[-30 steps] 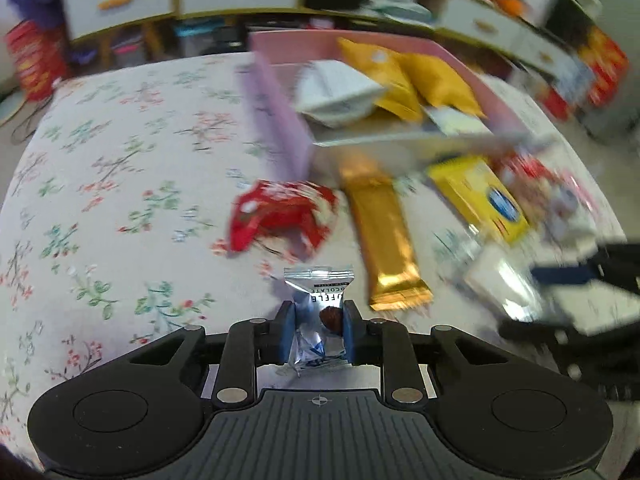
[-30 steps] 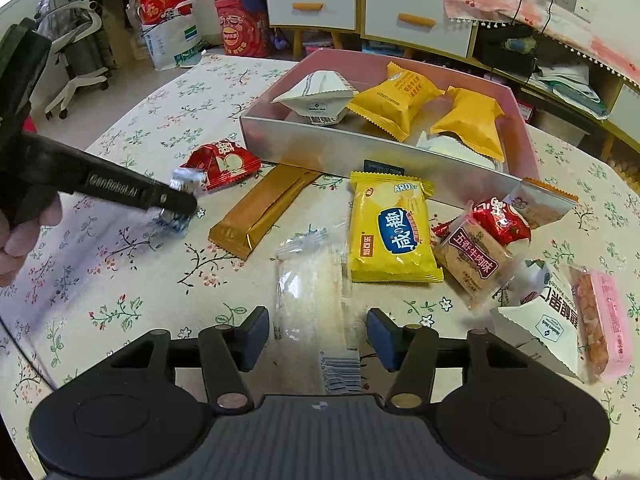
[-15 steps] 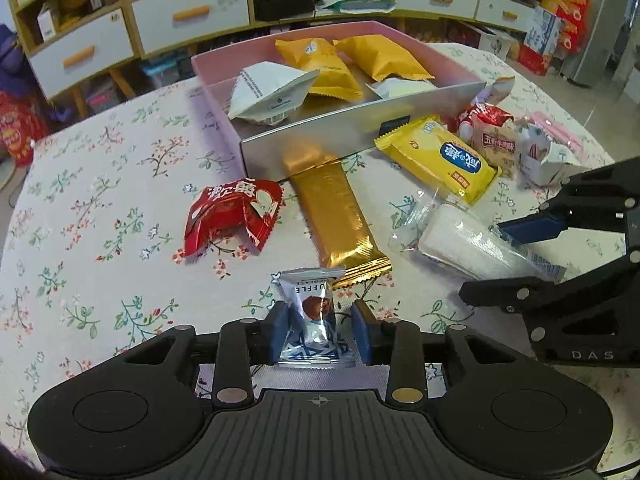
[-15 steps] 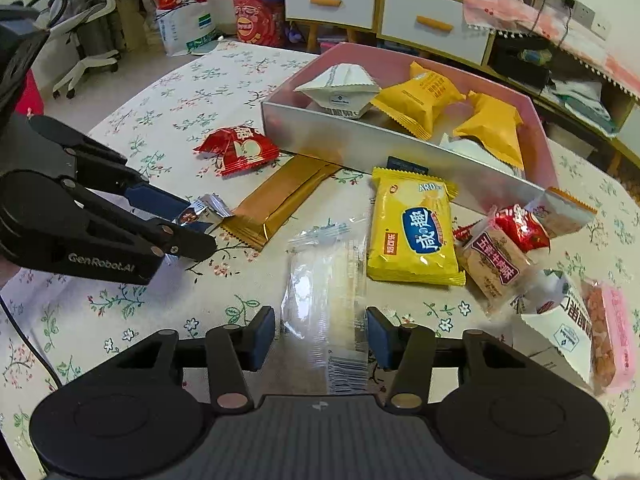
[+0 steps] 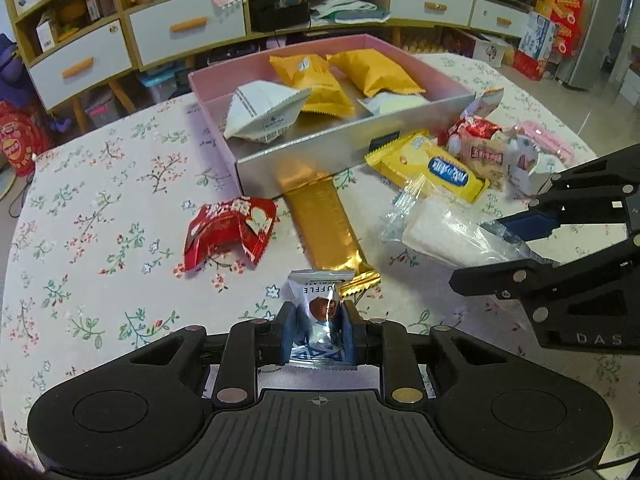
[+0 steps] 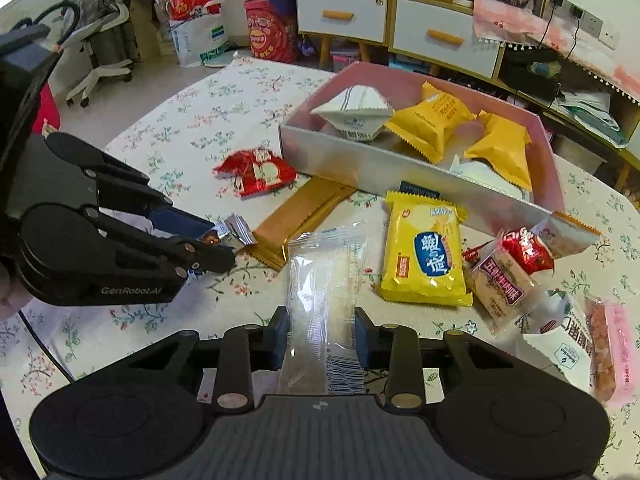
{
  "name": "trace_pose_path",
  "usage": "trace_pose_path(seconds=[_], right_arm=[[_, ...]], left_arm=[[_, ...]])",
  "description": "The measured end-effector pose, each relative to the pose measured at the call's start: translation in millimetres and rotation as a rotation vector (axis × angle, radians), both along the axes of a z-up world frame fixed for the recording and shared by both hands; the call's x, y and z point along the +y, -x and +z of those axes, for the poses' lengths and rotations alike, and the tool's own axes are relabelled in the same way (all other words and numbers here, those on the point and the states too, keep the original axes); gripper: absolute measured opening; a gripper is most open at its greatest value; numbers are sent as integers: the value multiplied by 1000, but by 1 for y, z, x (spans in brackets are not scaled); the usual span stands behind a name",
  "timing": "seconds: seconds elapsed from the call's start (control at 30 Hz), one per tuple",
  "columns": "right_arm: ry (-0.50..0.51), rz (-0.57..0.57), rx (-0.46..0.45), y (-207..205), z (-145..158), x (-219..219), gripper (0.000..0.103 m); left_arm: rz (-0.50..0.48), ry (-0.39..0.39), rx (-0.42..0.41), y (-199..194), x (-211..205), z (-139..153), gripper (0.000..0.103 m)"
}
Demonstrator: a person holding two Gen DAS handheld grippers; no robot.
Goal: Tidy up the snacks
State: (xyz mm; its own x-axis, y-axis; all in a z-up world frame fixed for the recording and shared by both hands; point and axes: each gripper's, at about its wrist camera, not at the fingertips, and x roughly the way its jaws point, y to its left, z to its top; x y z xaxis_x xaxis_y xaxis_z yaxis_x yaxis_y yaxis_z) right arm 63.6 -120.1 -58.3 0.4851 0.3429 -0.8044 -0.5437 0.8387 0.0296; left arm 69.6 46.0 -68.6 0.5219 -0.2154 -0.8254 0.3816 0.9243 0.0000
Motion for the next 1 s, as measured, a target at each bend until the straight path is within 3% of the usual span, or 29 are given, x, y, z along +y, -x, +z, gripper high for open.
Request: trace_pose_path(seconds=[0.53, 0.77, 1.0], right_arm=[[-72, -129, -59, -31, 28, -24, 3], [-146, -229, -80, -58, 41, -40, 4], [-250, -344, -53, -92, 38, -52, 3]], left_arm=[[59, 89, -60, -22, 0, 34, 18], [114, 121, -112, -48, -6, 47, 17], [165, 159, -81, -91, -11, 43, 17]])
